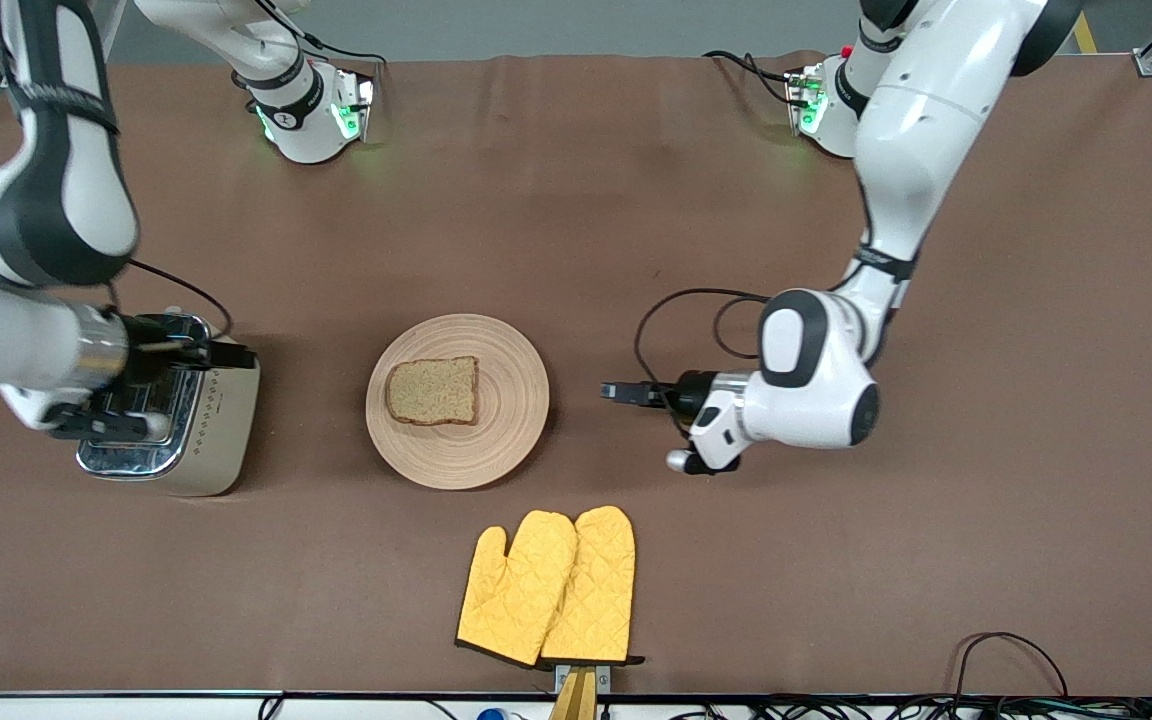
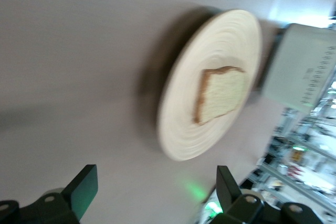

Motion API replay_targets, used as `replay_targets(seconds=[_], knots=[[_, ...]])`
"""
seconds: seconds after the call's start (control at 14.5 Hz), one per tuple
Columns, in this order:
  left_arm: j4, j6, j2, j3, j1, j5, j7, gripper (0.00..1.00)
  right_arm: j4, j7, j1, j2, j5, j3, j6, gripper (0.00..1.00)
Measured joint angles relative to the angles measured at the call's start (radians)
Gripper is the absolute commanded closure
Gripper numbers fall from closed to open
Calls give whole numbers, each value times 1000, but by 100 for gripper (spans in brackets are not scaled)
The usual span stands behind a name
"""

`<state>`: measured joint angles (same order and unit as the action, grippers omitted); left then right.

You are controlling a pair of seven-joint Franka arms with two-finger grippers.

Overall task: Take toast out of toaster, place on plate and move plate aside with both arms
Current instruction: 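Grasp the wooden plate rim with the left gripper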

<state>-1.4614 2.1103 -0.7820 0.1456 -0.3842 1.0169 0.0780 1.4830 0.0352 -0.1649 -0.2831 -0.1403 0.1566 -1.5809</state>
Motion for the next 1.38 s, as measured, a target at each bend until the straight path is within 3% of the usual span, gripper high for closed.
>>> replay_targets(seconds=[0.21, 0.48, 0.62, 0.69, 0.76, 0.89, 1.1, 1.38], knots=[[30, 132, -69, 7, -90, 76, 38, 1, -82, 0, 1, 74, 152, 10, 90, 0], [58, 260, -141, 8, -177, 150, 110, 2, -172, -81, 31, 117, 169, 34, 132, 0], [67, 289, -167, 8, -193, 171, 144, 9, -184, -126, 60, 134, 168, 34, 138, 0], [70, 296, -174, 8, -195, 176, 159, 26, -184, -135, 67, 139, 167, 34, 138, 0], [72, 304, -180, 8, -197, 177, 169, 56, -184, -140, 69, 140, 162, 34, 138, 0], [74, 319, -183, 8, -203, 177, 174, 89, -183, -141, 69, 139, 146, 32, 138, 0], [74, 324, -183, 8, -206, 177, 178, 100, -183, -141, 67, 137, 137, 28, 137, 0], [76, 324, -185, 6, -200, 184, 264, 100, -182, -141, 63, 132, 136, 21, 134, 0]])
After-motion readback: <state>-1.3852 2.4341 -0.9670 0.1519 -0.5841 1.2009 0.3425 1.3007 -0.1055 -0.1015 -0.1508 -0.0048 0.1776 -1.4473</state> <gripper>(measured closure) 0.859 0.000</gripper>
